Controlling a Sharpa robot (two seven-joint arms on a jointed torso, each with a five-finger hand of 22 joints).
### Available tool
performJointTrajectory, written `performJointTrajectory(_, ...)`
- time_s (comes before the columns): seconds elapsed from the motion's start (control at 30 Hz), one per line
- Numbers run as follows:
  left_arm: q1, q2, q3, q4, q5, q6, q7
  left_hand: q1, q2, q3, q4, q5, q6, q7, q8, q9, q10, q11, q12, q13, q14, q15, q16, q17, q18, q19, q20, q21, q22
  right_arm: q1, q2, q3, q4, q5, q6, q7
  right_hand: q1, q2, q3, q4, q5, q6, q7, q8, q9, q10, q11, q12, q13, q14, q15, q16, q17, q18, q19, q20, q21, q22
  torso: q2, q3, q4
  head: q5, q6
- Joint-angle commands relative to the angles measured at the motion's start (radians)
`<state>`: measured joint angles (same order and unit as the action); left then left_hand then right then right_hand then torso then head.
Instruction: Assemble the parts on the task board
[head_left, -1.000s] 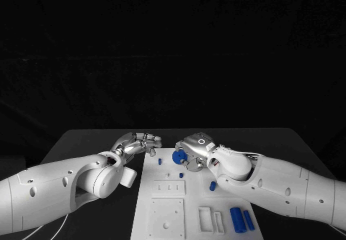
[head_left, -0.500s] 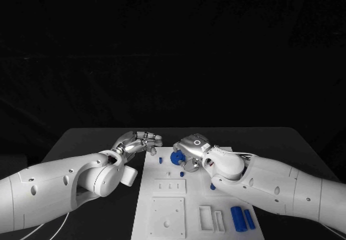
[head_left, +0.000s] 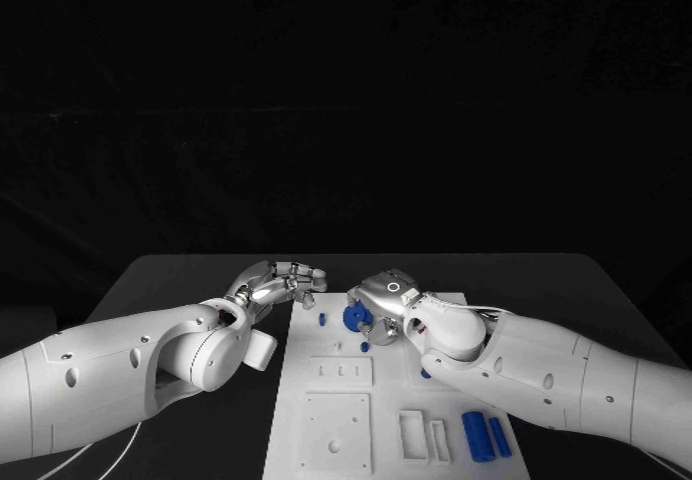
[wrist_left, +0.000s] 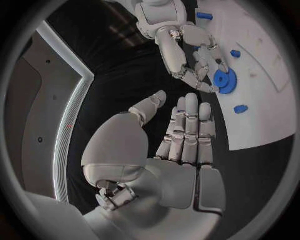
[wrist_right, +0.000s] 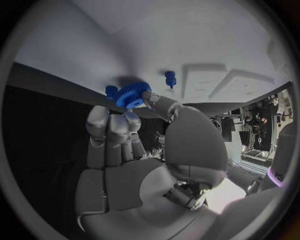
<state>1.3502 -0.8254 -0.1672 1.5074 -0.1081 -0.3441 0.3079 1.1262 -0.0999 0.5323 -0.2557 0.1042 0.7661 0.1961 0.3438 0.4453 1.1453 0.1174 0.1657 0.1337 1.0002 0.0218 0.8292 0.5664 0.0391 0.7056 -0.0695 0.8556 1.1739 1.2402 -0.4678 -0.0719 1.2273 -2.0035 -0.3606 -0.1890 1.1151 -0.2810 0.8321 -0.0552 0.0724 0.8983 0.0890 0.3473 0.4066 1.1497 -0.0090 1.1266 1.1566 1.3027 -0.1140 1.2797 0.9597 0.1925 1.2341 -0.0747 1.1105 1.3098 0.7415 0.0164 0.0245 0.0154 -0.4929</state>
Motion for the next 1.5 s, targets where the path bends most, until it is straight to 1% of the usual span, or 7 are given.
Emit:
performJointTrajectory(0.03,0.001,0.002,0.001,0.002,-0.004,0.001,0.01,-0.01,-0.001,0.003,-0.003,-0.001,-0.006,0.0,-0.006,0.001,0.002,0.005,-0.004,0.001,-0.01,0.0,0.006,-0.002,0.012,-0.009,-0.007,0.004,-0.002,-0.001,0.002,-0.003,-0.005,-0.004,0.026,0.007,0.002,-0.009,-0.005,-0.001,-0.004,0.098,0.015,-0.002,0.001,-0.002,0.001,-0.003,-0.001,0.0,-0.001,-0.006,0.001,0.069,-0.001,-0.002,0.002,0.01,-0.001,0.001,-0.001,0.001,0.0)
performJointTrajectory(0.67,0.001,0.002,0.001,0.002,-0.003,0.0,0.01,-0.012,-0.001,0.004,-0.003,-0.001,-0.006,0.001,-0.006,0.001,0.002,0.005,-0.004,0.001,-0.01,0.0,0.006,-0.002,0.012,-0.009,-0.007,0.005,-0.002,-0.001,-0.004,-0.006,-0.006,0.045,0.018,0.002,0.0,-0.014,-0.071,-0.044,-0.01,-0.058,0.055,-0.086,-0.033,-0.019,0.039,-0.007,-0.003,0.002,0.035,-0.018,0.011,0.069,-0.008,-0.006,-0.005,0.006,0.0,0.0014,-0.0009,0.001,0.001)
performJointTrajectory(0.77,0.001,0.002,0.001,0.002,-0.003,0.001,0.01,-0.012,-0.001,0.004,-0.003,-0.001,-0.007,0.001,-0.007,0.001,0.002,0.005,-0.004,0.001,-0.01,0.0,0.006,-0.002,0.012,-0.01,-0.007,0.005,-0.002,-0.001,-0.006,-0.006,-0.006,0.062,0.029,0.004,0.01,-0.014,-0.051,-0.037,0.031,-0.062,0.056,-0.086,-0.033,-0.019,0.04,-0.006,-0.003,0.002,0.035,-0.019,0.012,0.069,-0.007,-0.006,-0.006,0.005,0.0,0.001,-0.0005,-0.001,0.0)
performJointTrajectory(0.87,0.001,0.002,0.001,0.002,-0.003,0.001,0.01,-0.016,-0.001,0.003,-0.001,-0.001,-0.007,0.001,-0.007,0.002,0.001,0.006,-0.005,0.001,-0.011,0.0,0.006,-0.003,0.011,-0.01,-0.007,0.006,-0.003,-0.001,-0.008,-0.006,-0.008,0.08,0.054,0.007,0.046,-0.001,0.028,-0.055,0.381,-0.07,0.055,-0.083,-0.027,-0.025,0.043,-0.006,-0.004,-0.002,0.028,-0.02,0.017,0.068,-0.016,-0.008,-0.01,0.006,-0.001,0.0009,-0.0009,0.0,-0.001)
performJointTrajectory(0.93,0.001,0.002,0.001,0.002,-0.003,0.002,0.011,-0.02,0.0,0.003,0.001,-0.001,-0.008,0.002,-0.008,0.002,0.001,0.006,-0.005,0.001,-0.011,0.001,0.006,-0.003,0.011,-0.011,-0.006,0.007,-0.003,-0.001,-0.01,-0.006,-0.008,0.091,0.059,0.007,0.029,0.023,0.026,-0.077,0.463,-0.072,0.051,-0.081,-0.025,-0.024,0.035,-0.003,-0.003,0.0,0.032,-0.019,0.019,0.069,-0.01,-0.005,0.0,0.011,-0.001,0.001,-0.0013,0.0,0.0)
performJointTrajectory(1.37,0.001,0.001,0.001,0.002,0.0,0.002,0.011,-0.028,0.0,0.003,0.005,-0.001,-0.009,0.002,-0.008,0.003,0.0,0.006,-0.005,0.002,-0.011,0.001,0.007,-0.004,0.011,-0.012,-0.006,0.009,-0.005,-0.001,-0.022,-0.006,-0.008,0.118,0.06,0.012,-0.044,0.095,0.093,-0.142,0.538,-0.074,0.046,-0.072,-0.017,-0.025,0.03,-0.002,-0.007,0.003,0.026,-0.027,0.026,0.069,-0.011,0.004,0.003,0.01,0.0,0.0021,-0.0015,-0.001,0.0)
performJointTrajectory(1.5,0.001,0.001,0.001,0.001,0.001,0.003,0.011,-0.032,0.0,0.003,0.008,-0.001,-0.009,0.002,-0.009,0.003,0.0,0.006,-0.006,0.002,-0.012,0.001,0.007,-0.005,0.011,-0.012,-0.006,0.009,-0.005,-0.001,-0.028,-0.006,-0.006,0.122,0.061,0.012,-0.083,0.147,0.165,-0.156,0.474,-0.068,0.044,-0.066,-0.014,-0.028,0.029,-0.001,-0.007,0.002,0.026,-0.028,0.03,0.069,-0.016,0.008,0.003,0.012,0.0,0.0016,-0.0017,-0.002,0.001)
